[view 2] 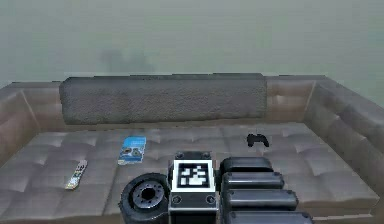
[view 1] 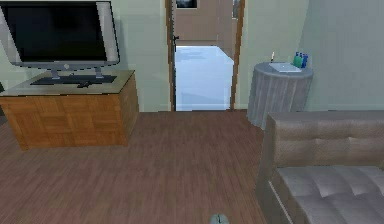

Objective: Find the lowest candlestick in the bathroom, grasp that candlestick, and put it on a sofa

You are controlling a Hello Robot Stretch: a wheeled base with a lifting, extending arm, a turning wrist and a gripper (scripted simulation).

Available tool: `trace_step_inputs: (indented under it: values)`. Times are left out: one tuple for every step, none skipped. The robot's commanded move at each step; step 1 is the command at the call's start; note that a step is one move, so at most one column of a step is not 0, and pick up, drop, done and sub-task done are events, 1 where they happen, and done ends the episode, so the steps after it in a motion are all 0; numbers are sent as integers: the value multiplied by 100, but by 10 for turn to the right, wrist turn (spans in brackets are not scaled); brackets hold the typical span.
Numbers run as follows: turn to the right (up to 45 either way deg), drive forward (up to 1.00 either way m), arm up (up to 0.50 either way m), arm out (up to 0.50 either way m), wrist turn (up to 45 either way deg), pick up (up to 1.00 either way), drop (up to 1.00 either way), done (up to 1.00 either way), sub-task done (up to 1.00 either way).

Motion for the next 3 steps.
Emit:
trace_step_inputs:
  values:
    - [0, 0, 0, 48, 0, 0, 0, 0, 0]
    - [0, 0, 0, 0, 450, 0, 0, 0, 0]
    - [0, 0, 0, 0, 450, 0, 0, 0, 0]
